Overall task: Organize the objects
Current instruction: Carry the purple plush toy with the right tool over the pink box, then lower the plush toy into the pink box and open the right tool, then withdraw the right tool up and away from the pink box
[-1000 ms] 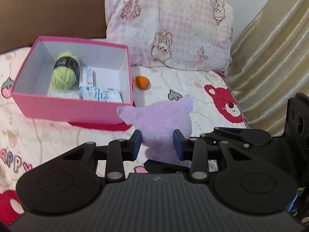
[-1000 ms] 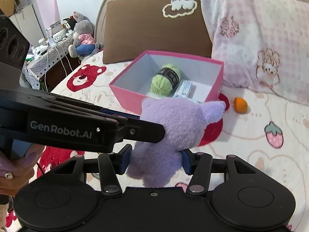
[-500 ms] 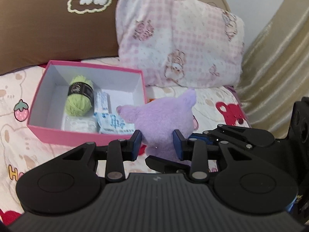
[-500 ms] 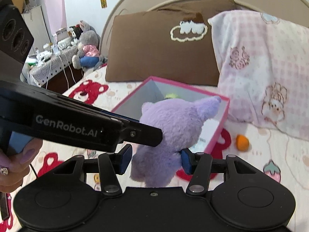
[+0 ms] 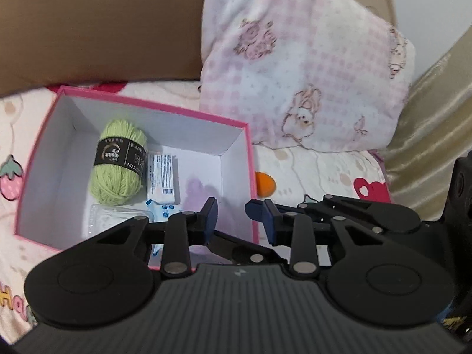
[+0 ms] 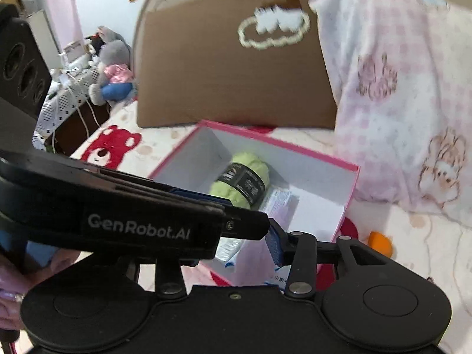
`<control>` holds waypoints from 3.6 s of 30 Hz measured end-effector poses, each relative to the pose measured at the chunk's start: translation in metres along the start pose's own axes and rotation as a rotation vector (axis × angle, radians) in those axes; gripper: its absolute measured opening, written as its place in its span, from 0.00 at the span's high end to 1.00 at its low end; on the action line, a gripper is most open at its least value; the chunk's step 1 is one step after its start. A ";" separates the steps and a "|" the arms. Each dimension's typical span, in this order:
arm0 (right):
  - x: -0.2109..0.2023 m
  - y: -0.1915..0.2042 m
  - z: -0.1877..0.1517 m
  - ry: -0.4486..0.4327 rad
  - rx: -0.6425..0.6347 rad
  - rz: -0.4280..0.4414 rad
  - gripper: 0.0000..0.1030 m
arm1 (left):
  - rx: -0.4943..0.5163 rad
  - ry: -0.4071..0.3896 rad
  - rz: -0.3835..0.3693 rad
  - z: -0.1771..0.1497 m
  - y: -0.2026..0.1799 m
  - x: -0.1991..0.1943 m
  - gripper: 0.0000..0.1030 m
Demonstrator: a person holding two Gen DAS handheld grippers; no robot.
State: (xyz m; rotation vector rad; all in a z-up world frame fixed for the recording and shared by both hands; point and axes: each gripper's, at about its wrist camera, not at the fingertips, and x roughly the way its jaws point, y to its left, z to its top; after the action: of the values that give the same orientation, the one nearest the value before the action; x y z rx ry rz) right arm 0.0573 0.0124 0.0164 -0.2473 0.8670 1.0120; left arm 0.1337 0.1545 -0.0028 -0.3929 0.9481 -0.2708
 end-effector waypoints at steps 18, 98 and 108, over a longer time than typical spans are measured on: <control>0.032 -0.030 -0.023 0.025 -0.109 -0.073 0.50 | -0.029 0.033 0.046 -0.012 0.046 0.056 0.72; -0.174 0.004 -0.096 -0.187 -0.220 -0.022 0.09 | 0.112 0.055 0.066 -0.096 -0.088 -0.104 0.00; -0.162 -0.027 -0.116 -0.189 -0.219 -0.126 0.09 | 0.169 0.000 0.062 -0.087 -0.126 -0.066 0.00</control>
State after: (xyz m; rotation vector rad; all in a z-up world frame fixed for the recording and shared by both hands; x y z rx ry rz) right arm -0.0192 -0.1698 0.0546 -0.3807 0.5631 0.9946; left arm 0.0184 0.0498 0.0556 -0.2084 0.9281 -0.2920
